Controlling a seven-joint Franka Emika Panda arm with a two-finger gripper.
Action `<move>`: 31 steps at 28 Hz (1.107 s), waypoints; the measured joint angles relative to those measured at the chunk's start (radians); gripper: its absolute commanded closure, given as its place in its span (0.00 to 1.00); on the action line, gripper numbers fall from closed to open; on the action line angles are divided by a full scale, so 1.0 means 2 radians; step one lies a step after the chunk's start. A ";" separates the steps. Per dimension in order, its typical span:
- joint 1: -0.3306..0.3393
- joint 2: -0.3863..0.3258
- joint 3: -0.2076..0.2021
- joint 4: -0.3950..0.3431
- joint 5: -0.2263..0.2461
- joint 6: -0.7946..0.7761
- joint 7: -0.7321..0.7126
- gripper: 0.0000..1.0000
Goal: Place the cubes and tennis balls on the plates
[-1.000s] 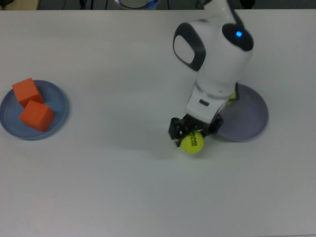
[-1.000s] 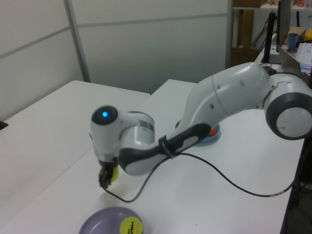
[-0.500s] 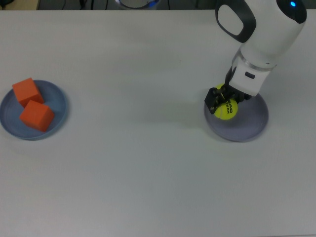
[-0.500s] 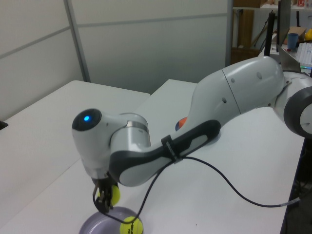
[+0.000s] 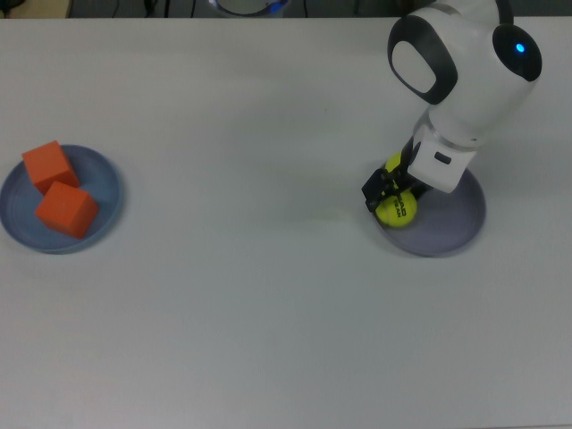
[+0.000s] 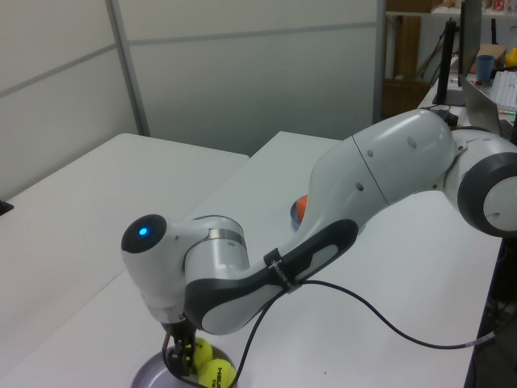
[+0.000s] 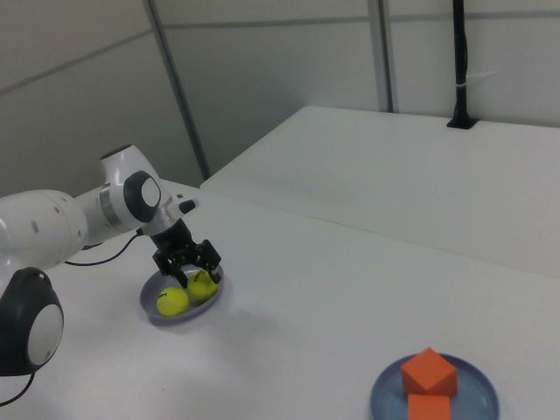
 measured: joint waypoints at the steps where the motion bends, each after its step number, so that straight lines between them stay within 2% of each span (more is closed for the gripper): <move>1: 0.000 -0.001 0.000 0.003 0.000 0.000 0.000 0.00; 7: -0.002 -0.026 -0.001 0.022 0.004 -0.008 -0.002 0.00; 10: -0.014 -0.053 -0.003 0.026 0.018 -0.028 -0.014 0.00; 15: -0.068 -0.100 -0.006 0.027 0.048 -0.047 -0.042 0.00; 20: -0.124 -0.135 -0.009 0.027 0.062 -0.091 -0.086 0.00; 24: -0.166 -0.155 -0.010 0.026 0.091 -0.119 -0.131 0.00; 29: -0.197 -0.179 -0.017 0.026 0.130 -0.140 -0.144 0.00; 31: -0.198 -0.185 -0.024 0.026 0.136 -0.146 -0.144 0.00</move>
